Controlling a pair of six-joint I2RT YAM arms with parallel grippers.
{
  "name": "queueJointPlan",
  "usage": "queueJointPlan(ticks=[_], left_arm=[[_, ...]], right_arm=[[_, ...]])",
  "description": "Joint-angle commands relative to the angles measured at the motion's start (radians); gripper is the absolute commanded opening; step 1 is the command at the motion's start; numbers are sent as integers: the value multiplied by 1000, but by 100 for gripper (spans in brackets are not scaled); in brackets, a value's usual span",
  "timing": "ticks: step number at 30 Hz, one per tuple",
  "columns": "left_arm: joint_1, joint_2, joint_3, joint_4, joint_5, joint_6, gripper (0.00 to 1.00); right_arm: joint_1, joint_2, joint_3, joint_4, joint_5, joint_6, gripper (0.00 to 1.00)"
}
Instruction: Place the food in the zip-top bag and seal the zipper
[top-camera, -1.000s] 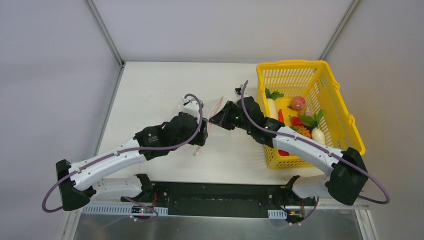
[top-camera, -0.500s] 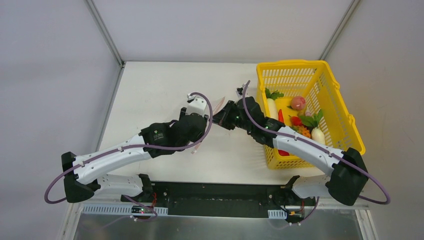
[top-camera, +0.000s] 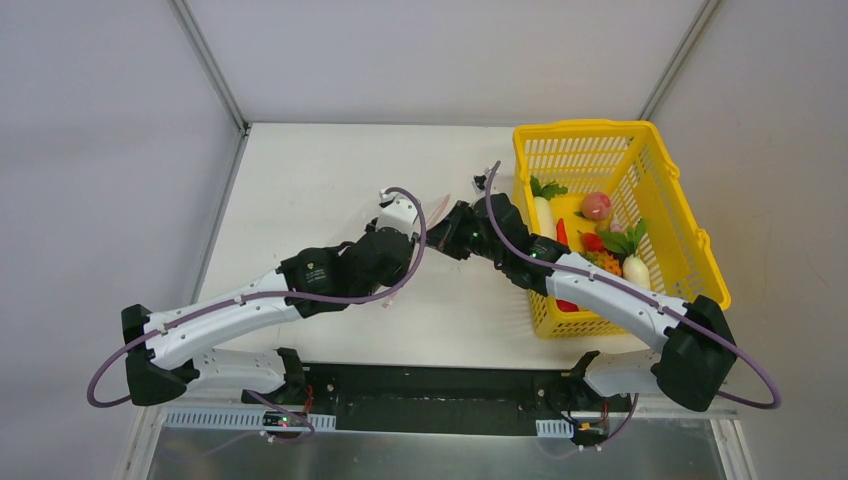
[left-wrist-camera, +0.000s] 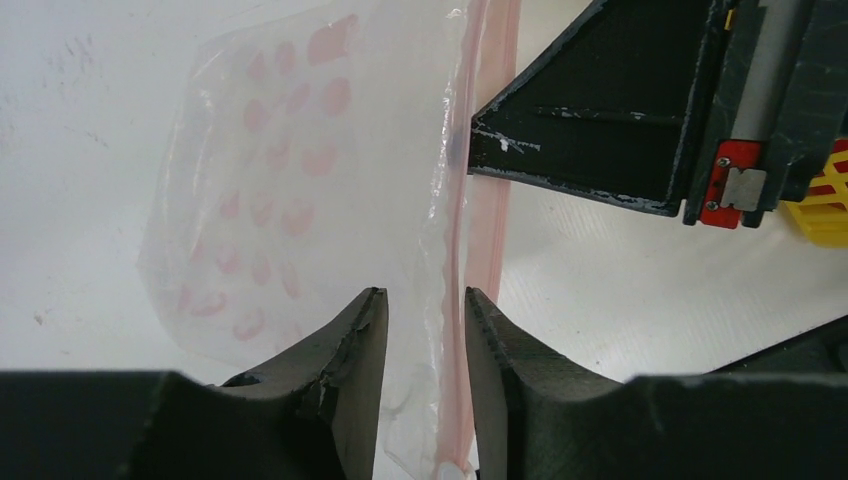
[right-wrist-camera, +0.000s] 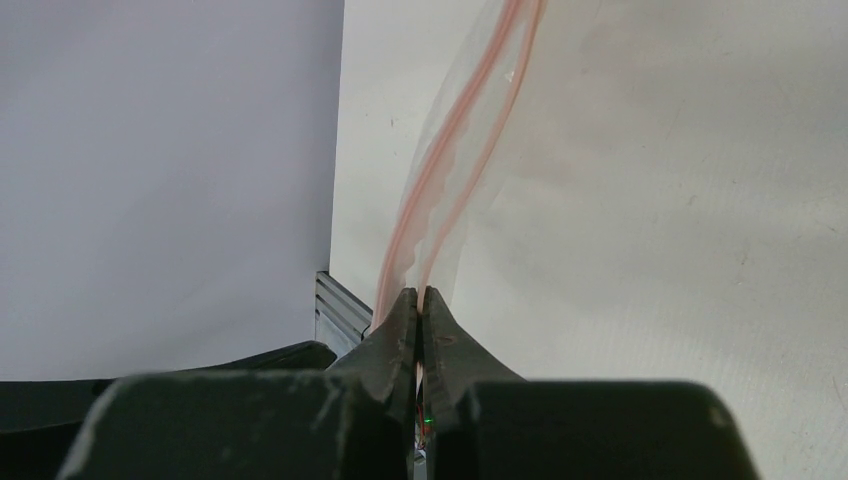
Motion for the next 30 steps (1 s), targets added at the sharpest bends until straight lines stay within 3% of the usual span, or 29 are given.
queueJointPlan(ticks=[1,10,20,30], left_arm=[[-17,-22,-12,23,37,26,33],[-30,21,-1,-1,36,24,31],[-47,50,-10,-72,-68,-8,14],[-54,73,-4,-81,-75,-11,18]], right_arm=[[-3,-23,24,26,3,14,0],[-6,-13,33,26,4,20,0],[-12,-20,39,20,-9,27,0],[-11,-23,39,14,-21,27,0]])
